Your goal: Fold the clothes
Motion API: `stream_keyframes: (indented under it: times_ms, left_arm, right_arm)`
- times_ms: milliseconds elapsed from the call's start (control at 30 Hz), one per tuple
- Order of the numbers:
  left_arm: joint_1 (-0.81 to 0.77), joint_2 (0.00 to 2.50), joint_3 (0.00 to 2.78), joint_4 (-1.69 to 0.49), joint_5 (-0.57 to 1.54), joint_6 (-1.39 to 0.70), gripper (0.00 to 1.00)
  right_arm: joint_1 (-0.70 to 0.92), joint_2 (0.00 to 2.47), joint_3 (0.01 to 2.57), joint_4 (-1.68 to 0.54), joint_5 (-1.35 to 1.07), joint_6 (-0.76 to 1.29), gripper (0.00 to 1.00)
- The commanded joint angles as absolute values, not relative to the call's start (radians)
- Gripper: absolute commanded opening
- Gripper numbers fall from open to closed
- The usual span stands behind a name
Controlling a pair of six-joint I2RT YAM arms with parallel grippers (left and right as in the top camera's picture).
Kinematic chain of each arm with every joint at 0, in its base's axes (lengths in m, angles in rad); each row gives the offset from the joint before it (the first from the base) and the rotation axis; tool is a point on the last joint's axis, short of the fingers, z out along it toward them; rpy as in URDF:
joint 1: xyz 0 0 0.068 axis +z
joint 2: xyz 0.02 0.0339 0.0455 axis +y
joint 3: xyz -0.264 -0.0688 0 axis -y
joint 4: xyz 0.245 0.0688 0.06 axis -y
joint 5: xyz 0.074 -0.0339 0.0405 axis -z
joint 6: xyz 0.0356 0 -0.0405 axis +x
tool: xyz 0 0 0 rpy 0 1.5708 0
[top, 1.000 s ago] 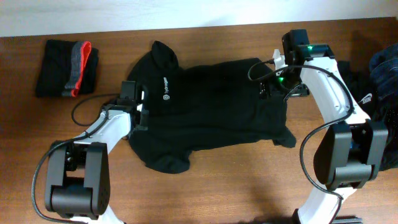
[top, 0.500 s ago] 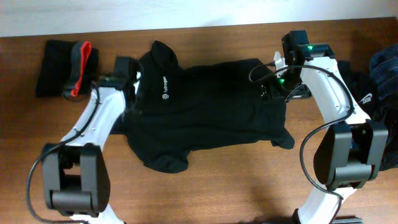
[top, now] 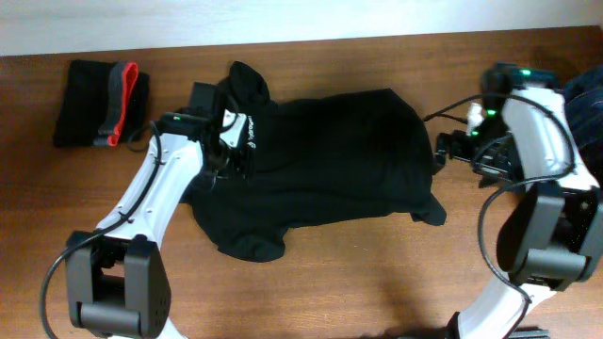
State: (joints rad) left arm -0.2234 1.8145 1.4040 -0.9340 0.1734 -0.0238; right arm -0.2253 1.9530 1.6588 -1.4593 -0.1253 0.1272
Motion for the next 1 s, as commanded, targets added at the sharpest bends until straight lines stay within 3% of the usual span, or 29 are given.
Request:
stream_keyframes:
  times_ms: [0,400,967]
  left_arm:
    - [-0.224,1.820,1.367,-0.936,0.187,-0.034,0.58]
    - [-0.224,1.820,1.235,-0.916,0.073,-0.083,0.58]
    - [-0.224,1.820,1.027,-0.654,0.011,-0.083,0.58]
  right_arm:
    - [-0.250,1.932,1.673,-1.471,-0.218,0.120,0.99]
    - [-0.231,1.932,1.566,-1.418,-0.218,0.140,0.99]
    - [-0.229,1.932,1.375,-1.304,-0.270,0.141,0.99]
